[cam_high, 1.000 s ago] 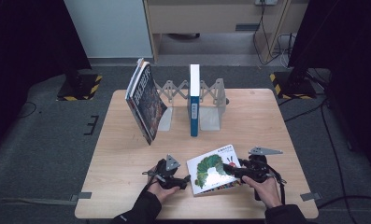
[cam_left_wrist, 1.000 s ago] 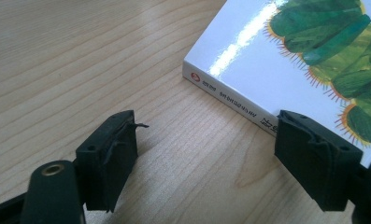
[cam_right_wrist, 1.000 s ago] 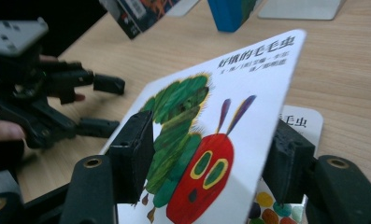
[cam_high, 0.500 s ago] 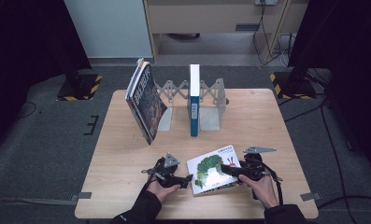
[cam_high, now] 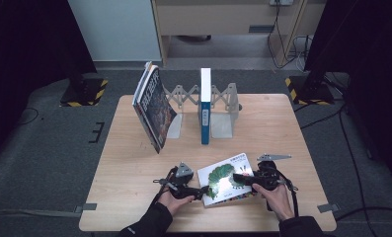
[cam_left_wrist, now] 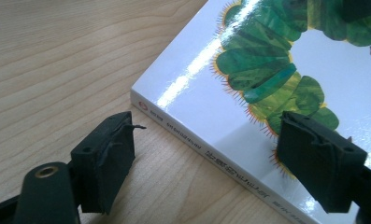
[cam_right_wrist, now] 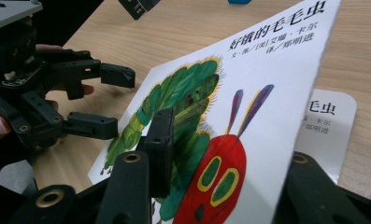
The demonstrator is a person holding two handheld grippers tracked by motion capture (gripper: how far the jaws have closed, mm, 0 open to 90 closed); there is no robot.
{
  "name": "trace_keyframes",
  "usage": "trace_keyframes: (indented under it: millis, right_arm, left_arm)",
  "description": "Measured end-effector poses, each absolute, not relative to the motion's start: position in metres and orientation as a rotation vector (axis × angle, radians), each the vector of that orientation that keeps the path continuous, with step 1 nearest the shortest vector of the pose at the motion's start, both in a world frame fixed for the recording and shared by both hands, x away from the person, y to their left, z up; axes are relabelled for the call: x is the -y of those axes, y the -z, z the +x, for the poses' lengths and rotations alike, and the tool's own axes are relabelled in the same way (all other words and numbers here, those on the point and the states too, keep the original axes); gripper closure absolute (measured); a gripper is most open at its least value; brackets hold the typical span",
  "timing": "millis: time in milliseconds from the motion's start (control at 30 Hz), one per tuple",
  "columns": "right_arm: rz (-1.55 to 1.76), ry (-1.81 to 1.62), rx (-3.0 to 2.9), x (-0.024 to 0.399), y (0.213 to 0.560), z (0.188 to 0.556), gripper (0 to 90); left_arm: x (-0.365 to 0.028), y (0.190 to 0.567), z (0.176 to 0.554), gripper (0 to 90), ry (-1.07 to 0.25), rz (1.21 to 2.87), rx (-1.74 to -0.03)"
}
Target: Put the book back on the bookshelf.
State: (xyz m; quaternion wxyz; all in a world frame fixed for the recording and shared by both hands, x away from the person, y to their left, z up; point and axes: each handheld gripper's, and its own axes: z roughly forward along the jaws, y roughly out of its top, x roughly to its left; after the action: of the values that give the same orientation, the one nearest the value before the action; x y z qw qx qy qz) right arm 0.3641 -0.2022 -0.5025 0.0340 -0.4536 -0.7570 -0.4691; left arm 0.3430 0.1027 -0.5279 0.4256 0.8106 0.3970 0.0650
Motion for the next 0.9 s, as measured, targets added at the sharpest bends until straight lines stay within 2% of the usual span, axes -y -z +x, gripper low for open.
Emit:
trace_keyframes:
  millis: [333, 600, 900]
  right_arm:
    - [-1.349, 1.534, 2.226, 0.205, 0.494, 0.364, 77.6]
    - [-1.286, 1.595, 2.203, 0.206, 0.488, 0.362, 81.5]
    - [-1.183, 1.678, 2.224, 0.207, 0.477, 0.357, 83.3]
  left_arm:
    - [-0.103, 0.526, 0.343, 18.1, -0.092, 1.981, -0.998]
    - [-0.102, 0.528, 0.343, 17.7, -0.051, 1.97, -0.993]
    - [-0.101, 0.531, 0.345, 12.0, 0.016, 1.948, -0.976]
